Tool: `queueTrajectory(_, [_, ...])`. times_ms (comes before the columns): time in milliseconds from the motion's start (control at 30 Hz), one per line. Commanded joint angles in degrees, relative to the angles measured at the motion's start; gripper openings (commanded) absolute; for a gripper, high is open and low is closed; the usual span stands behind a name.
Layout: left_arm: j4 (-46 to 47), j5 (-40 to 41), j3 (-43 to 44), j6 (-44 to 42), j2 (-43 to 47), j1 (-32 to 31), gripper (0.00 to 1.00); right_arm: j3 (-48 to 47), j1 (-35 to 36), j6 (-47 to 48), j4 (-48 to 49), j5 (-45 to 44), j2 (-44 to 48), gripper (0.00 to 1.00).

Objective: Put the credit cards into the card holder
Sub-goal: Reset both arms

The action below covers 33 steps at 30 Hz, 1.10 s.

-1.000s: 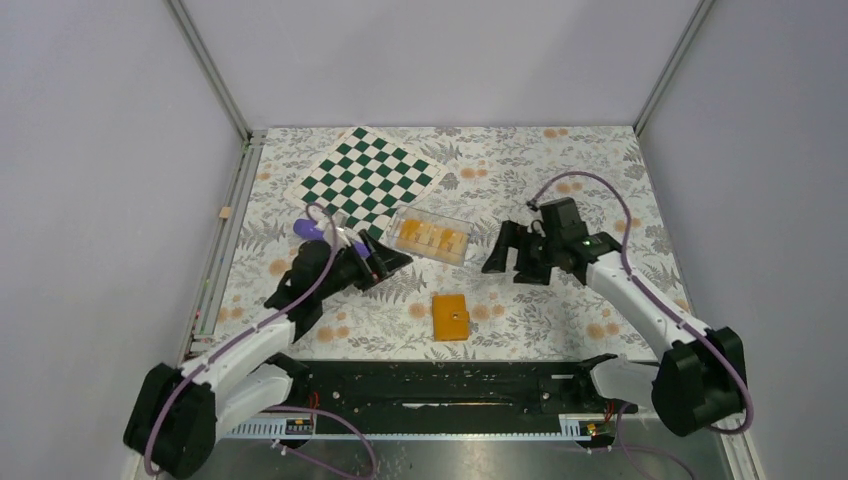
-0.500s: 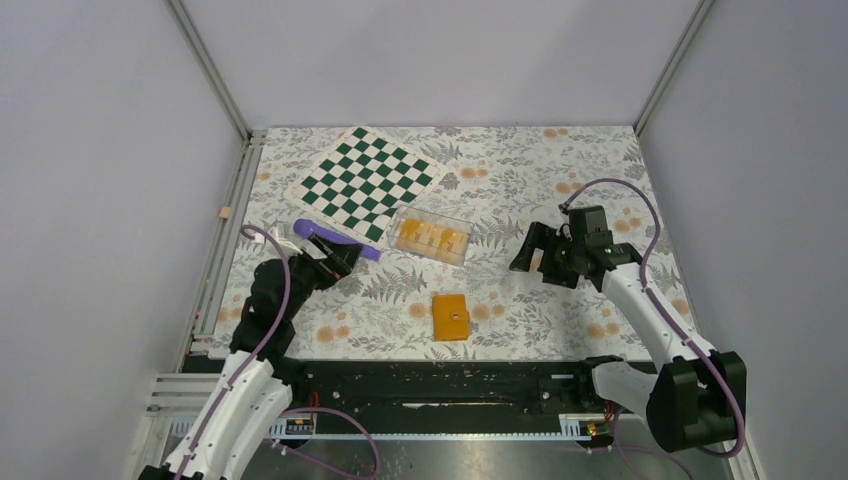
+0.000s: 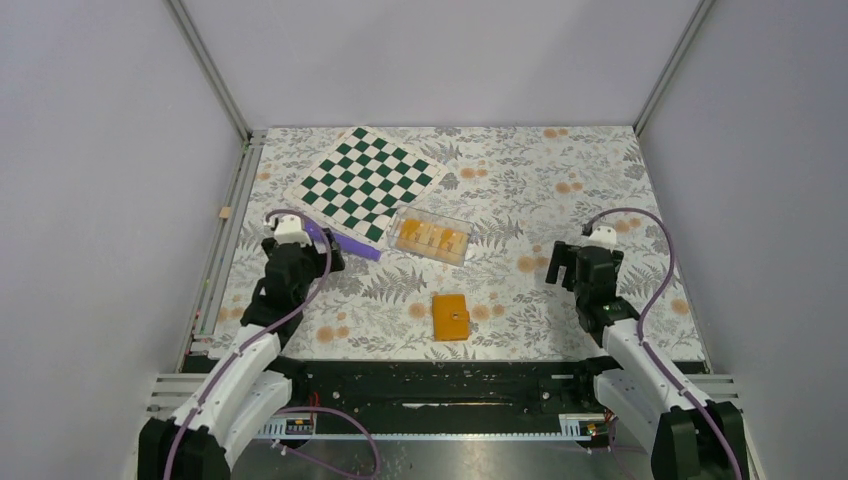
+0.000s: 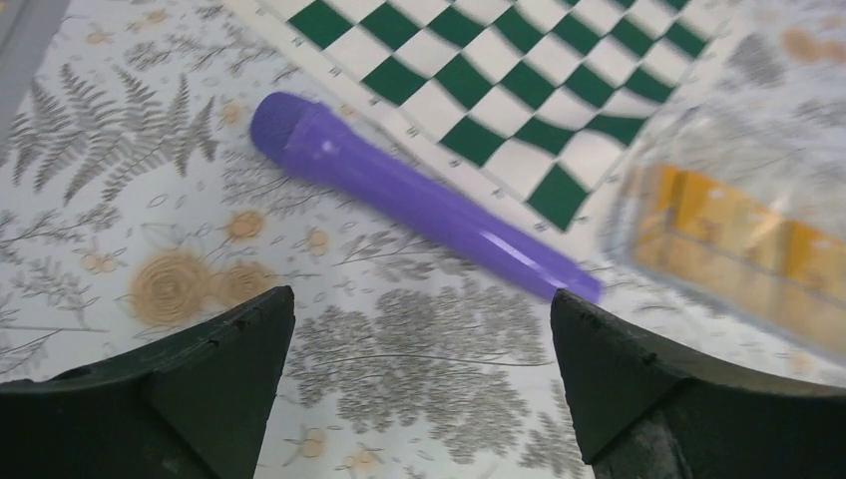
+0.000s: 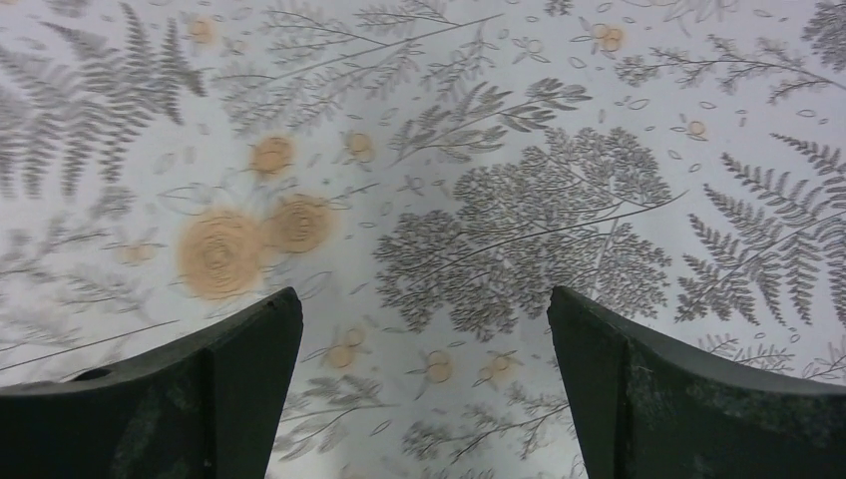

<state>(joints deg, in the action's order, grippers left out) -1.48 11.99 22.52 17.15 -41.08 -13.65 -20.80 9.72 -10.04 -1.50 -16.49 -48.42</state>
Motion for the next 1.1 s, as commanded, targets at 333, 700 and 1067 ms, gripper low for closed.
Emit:
queueTrajectory(333, [48.4,4.9,-11.2,-18.6,-20.5,2.3,0.99,3.4,-2.6,8.9,37.5,-6.4,-16.0,0.99])
queueTrajectory(700, [60.6,-2.7,-8.3,-15.3,-35.7,8.7,0.99,2.4,-7.4,6.6,50.9,2.7,-27.7,1.0])
queueTrajectory(1067, [61.7,-2.4,-8.5,-15.2,-36.0,8.7,0.99,4.9,-7.4,6.5,57.1,2.9,-29.1,0.99])
